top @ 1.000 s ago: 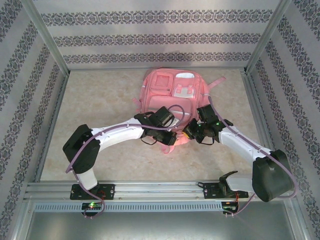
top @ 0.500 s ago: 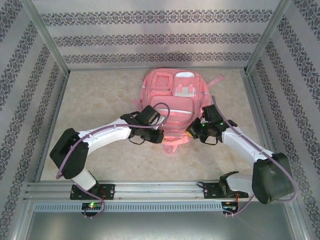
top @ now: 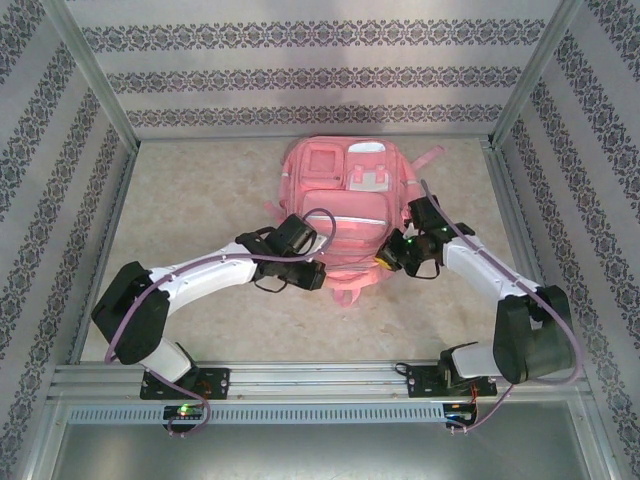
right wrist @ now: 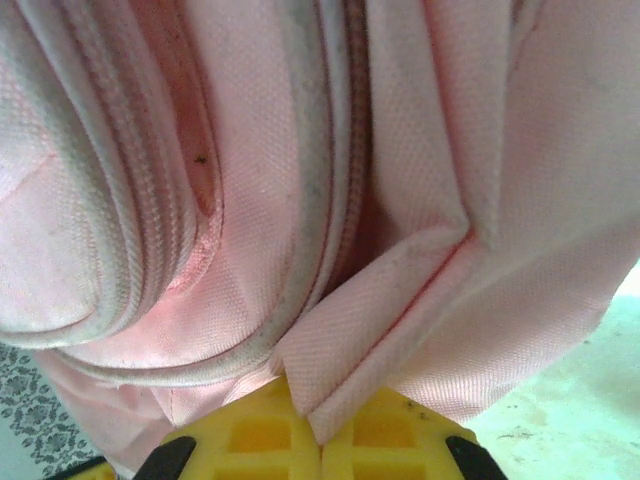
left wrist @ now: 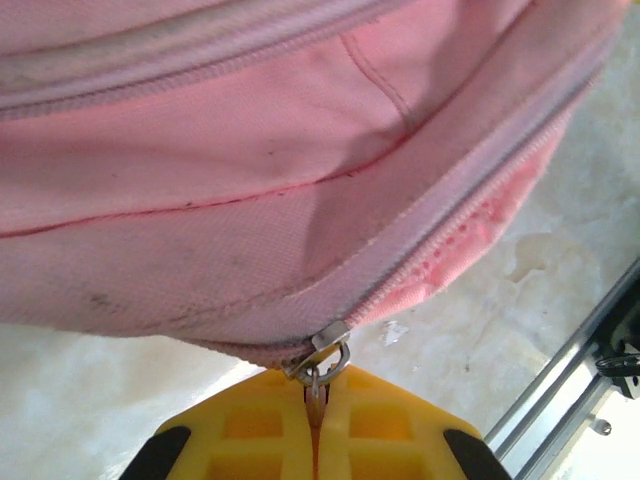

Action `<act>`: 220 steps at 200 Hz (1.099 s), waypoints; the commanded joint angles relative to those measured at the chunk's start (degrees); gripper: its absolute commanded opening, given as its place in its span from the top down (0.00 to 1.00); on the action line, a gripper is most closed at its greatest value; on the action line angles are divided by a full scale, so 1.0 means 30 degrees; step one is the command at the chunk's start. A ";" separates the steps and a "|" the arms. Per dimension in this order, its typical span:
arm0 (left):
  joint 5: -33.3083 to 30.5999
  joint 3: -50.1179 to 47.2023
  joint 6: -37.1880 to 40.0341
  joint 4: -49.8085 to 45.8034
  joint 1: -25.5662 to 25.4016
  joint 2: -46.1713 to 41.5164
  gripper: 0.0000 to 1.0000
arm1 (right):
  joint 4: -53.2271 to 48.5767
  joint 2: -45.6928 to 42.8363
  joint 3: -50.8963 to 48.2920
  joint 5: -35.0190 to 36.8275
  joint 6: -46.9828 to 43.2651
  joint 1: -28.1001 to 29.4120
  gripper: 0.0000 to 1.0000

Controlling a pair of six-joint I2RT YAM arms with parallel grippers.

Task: Pack the student bag

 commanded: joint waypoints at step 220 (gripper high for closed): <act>0.2171 0.6556 -0.0204 -0.0084 -0.2865 0.4645 1.00 | 0.2659 -0.4082 -0.2998 0.1928 0.8461 0.2201 0.65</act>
